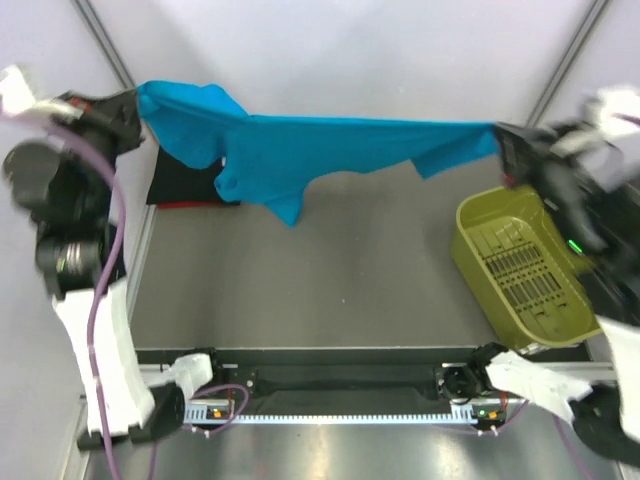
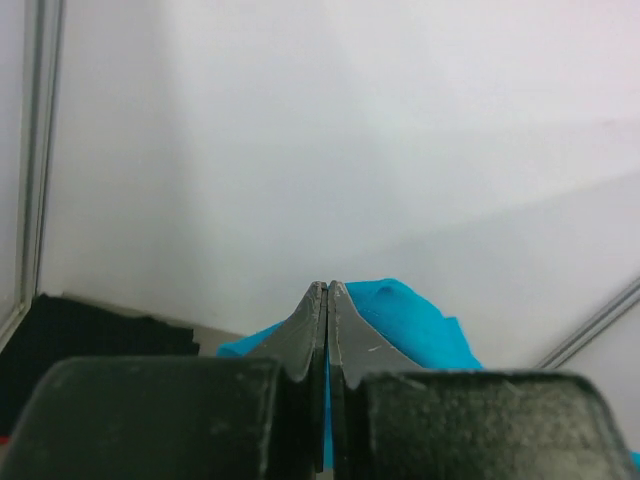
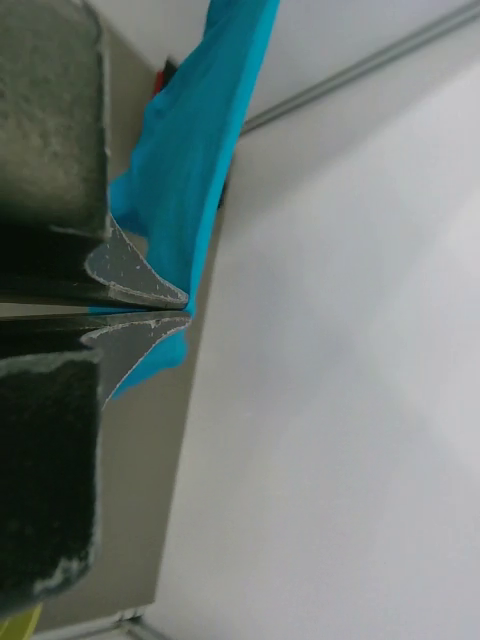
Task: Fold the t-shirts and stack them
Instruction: Flatten the tshirt out
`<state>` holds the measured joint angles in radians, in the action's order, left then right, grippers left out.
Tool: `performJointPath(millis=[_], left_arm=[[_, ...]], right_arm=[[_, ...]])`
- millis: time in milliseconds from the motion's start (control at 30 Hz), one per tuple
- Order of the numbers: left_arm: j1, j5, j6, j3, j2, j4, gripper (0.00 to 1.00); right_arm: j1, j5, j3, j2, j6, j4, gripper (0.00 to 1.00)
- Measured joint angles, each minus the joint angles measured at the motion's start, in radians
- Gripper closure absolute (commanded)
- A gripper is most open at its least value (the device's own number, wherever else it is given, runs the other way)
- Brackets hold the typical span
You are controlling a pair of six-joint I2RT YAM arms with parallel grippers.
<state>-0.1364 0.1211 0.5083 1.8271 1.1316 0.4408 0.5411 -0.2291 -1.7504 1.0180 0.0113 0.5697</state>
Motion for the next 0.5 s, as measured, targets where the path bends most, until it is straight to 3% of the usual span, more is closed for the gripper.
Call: performJointPath(millis=[200,333,500], left_arm=[[0.000,-0.024,0.024,0.109,-0.229,0.050,1.00],[0.000,-0.009,0.043,0.262,-0.282,0.014,1.00],[0.000,0.017,0.019,0.314,-0.246,0.038,1.00]], right_arm=[[0.000,0.087,-0.013,-0.279,0.061,0.000,1.00],[0.000,0.105,-0.072,-0.294,0.045,0.005,1.00],[0.000,0.107,-0.089,-0.216,0.006,0.064,1.00]])
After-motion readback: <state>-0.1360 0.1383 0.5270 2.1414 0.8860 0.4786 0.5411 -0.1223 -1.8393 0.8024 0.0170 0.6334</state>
